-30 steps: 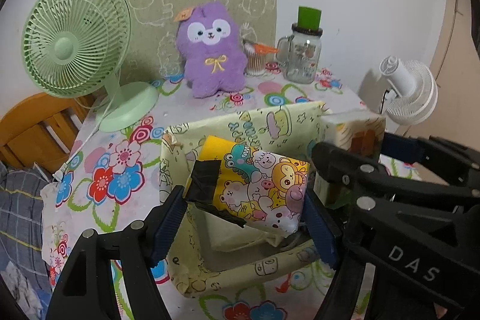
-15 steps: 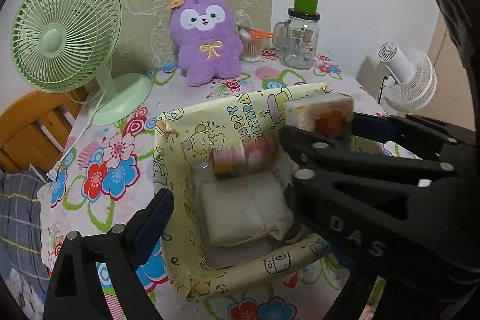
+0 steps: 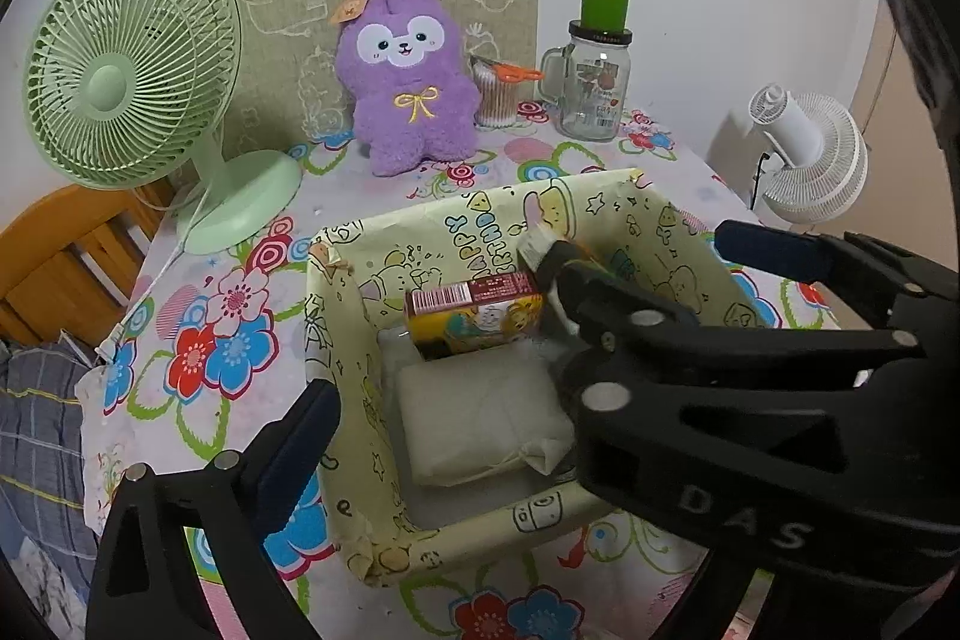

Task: Organize soft objects
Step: 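Lower the yellow tissue pack into the box with the left gripper while the right gripper lowers the green pack, then open both grippers and withdraw them toward the black bundle and clear tubes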

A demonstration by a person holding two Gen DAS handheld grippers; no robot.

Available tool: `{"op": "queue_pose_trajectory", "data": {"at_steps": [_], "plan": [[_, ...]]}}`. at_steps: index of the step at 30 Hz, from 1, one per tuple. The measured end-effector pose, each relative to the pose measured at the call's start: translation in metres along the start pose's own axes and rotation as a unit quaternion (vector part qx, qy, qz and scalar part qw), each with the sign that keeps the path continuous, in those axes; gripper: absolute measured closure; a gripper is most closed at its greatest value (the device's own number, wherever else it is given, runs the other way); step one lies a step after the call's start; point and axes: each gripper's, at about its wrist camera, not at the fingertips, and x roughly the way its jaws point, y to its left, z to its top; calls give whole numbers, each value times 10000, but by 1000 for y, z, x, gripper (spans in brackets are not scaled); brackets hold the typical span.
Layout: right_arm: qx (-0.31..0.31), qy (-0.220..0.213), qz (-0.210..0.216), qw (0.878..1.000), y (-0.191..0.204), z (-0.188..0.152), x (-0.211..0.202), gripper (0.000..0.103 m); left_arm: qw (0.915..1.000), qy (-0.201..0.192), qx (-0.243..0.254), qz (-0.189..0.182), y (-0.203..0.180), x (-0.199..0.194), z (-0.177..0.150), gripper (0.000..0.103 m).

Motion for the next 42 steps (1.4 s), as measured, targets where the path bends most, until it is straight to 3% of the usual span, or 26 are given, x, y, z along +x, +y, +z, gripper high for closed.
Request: {"op": "queue_pose_trajectory", "data": {"at_steps": [42], "plan": [[152, -652, -161, 9976, -7, -57, -118, 13, 9981, -580, -208, -70, -31, -96, -44, 0]]}}
